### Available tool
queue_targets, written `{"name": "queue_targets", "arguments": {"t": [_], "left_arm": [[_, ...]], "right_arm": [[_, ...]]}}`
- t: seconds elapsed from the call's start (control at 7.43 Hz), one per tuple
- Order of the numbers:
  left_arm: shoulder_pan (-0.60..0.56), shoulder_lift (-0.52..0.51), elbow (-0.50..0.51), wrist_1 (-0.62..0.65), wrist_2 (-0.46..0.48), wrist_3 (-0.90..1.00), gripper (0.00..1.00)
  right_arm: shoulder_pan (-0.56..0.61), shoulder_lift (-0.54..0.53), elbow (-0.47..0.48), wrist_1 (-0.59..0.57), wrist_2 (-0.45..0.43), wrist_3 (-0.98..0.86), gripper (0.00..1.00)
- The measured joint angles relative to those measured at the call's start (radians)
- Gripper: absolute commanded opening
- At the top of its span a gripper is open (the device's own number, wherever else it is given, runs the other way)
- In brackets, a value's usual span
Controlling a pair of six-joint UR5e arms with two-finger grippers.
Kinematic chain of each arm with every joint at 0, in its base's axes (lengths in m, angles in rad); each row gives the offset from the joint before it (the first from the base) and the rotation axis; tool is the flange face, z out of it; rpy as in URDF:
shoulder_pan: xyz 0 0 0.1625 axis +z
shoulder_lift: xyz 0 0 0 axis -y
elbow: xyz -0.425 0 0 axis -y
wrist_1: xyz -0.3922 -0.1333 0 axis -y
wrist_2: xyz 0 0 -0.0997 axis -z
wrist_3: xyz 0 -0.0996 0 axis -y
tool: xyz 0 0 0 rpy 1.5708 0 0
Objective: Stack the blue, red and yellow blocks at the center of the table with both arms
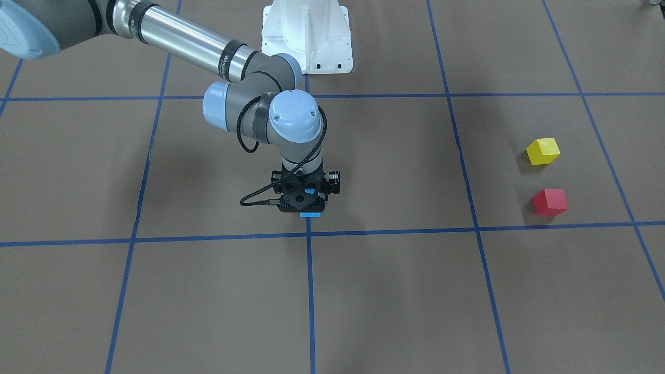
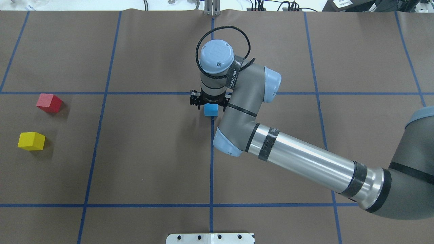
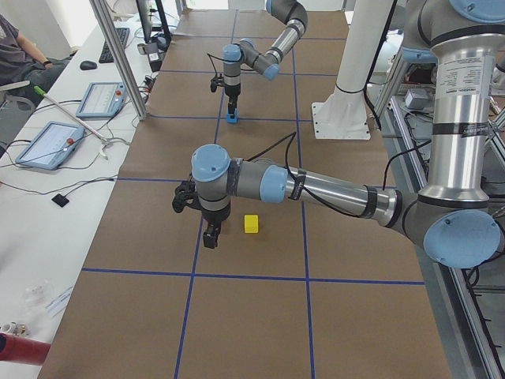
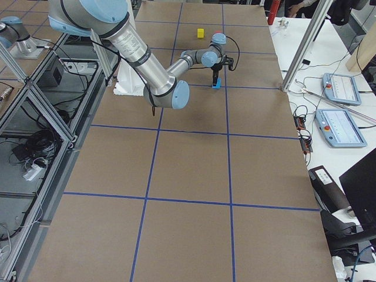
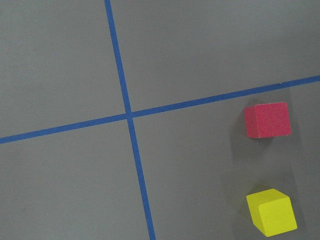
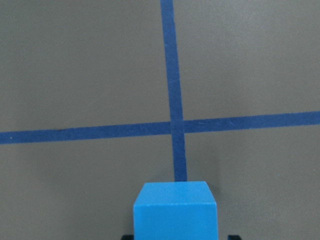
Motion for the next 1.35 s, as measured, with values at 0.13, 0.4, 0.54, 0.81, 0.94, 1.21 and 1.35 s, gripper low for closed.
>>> {"name": "queue_targets", "arguments": {"t": [0.13, 0.4, 0.54, 0.81, 0.94, 1.21, 1.35], "left_arm": [[0.012, -0.002, 0.001, -0.021, 0.000, -0.059, 1.00], [0.099, 0.002, 0.005, -0.135, 0.004, -0.265, 1.00], [0.155, 0.011, 0.007, -0.195, 0.006, -0.374, 1.00], [0.264, 0.027, 0.009, -0.304, 0.022, -0.571, 1.00], [0.316, 0.028, 0.019, -0.363, 0.052, -0.636, 1.00], [0.373, 0.023, 0.044, -0.409, 0.082, -0.674, 1.00], [0.383, 0.012, 0.053, -0.414, 0.086, -0.676, 1.00]], "right_arm": [[0.005, 0.000, 0.011, 0.000, 0.003, -0.009, 0.99], [0.044, -0.031, 0.097, -0.005, 0.042, -0.014, 0.99], [0.066, -0.099, 0.188, -0.005, 0.068, -0.013, 0.99], [0.119, -0.290, 0.399, -0.001, 0.097, -0.017, 0.99], [0.145, -0.367, 0.469, 0.001, 0.109, -0.024, 0.99], [0.183, -0.490, 0.542, 0.005, 0.118, -0.091, 0.99], [0.196, -0.530, 0.555, 0.006, 0.117, -0.128, 0.99]]}}
